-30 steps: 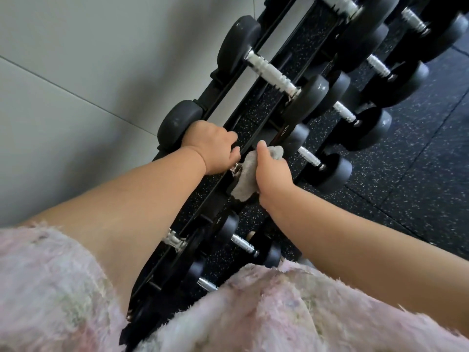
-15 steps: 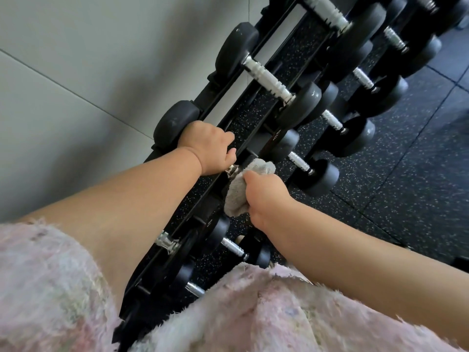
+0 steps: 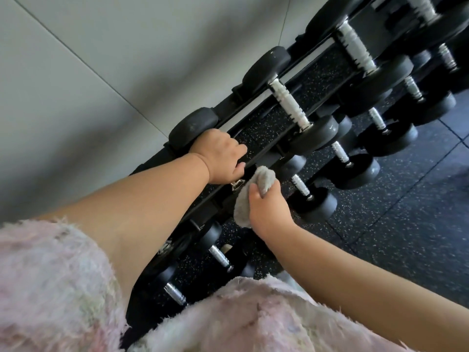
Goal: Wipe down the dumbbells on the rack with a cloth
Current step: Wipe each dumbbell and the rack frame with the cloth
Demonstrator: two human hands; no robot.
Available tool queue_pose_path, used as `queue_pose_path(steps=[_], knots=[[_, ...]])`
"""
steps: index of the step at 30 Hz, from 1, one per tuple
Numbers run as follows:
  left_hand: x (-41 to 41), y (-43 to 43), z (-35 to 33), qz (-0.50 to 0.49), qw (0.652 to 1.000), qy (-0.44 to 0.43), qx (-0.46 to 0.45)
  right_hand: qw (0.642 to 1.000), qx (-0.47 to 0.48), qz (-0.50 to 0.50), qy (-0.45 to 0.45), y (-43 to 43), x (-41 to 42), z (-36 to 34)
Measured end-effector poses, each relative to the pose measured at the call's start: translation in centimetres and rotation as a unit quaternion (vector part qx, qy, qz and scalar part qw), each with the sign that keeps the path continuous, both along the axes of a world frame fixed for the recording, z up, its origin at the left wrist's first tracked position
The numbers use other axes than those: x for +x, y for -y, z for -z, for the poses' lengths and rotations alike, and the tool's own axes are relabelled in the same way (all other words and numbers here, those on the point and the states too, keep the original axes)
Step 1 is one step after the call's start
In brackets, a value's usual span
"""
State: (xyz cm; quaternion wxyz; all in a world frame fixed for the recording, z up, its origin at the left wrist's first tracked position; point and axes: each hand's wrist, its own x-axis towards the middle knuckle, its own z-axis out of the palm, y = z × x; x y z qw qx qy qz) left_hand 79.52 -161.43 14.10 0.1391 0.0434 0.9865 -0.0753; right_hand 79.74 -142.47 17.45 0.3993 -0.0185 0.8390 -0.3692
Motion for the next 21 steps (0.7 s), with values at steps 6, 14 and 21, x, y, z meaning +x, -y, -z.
queue_pose_path(steps=[6,14,21], knots=[[0.1,-0.7,-0.3,-0.04,0.999,0.014,-0.015,0.99,0.026,-0.135,0.022,0.6,-3.7,0.0],[4.7,-4.5,1.4,-0.285,0.952,-0.067,0.087,0.984,0.015,-0.17,-0.057,2.0,-9.9,-0.6],[7.7,-8.6,-0.3,-0.488,0.819,-0.166,0.25,0.908,-0.141,-0.381,-0.099,11.1,-12.5,-3.8]])
